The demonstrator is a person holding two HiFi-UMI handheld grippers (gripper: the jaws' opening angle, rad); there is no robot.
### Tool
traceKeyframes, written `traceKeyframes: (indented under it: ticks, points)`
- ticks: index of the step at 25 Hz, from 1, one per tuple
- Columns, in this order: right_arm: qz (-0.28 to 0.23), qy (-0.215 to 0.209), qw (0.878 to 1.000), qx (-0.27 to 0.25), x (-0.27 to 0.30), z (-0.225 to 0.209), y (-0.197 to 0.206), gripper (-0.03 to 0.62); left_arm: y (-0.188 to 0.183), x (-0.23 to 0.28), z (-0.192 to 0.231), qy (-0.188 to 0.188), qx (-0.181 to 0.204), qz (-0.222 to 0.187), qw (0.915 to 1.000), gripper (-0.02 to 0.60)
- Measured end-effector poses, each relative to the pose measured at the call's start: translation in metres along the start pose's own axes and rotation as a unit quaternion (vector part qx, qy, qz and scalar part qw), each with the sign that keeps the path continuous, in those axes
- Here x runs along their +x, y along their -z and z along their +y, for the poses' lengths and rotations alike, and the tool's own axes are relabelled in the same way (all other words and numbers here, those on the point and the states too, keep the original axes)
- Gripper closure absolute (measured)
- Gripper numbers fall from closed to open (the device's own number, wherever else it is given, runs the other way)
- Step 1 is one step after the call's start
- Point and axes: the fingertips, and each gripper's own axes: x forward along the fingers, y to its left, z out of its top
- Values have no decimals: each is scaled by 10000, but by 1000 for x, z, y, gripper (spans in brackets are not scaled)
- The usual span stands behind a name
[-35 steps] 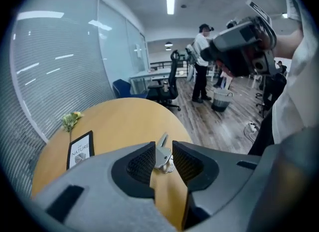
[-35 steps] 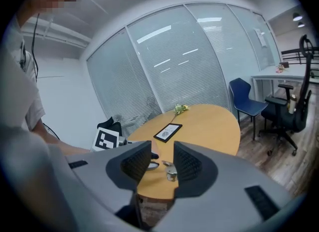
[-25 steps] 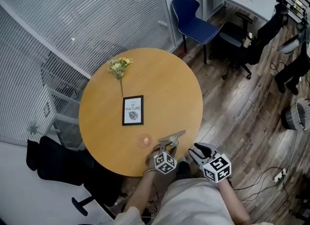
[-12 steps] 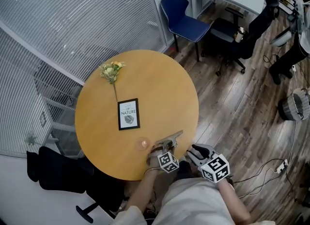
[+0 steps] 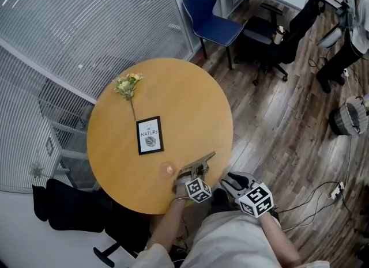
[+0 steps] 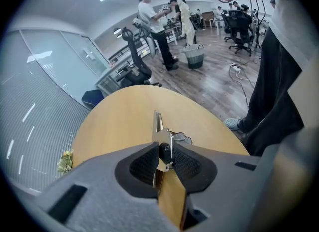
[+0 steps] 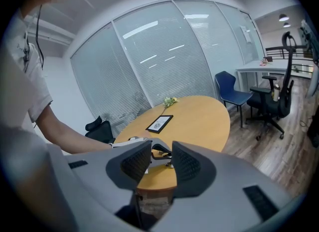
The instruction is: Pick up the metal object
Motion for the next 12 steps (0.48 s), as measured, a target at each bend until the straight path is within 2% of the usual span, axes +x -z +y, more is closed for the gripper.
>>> traceKeyframes:
  ticks: [5,12]
  points:
    - [-43,31,10000,64,-6,1,6,470,-4,-7,4,-94,-14,-77,9999,543]
    - [-130,129,9998,111,-18,-8,8,470,-12,-11,1,30,-116,-111,9999,554]
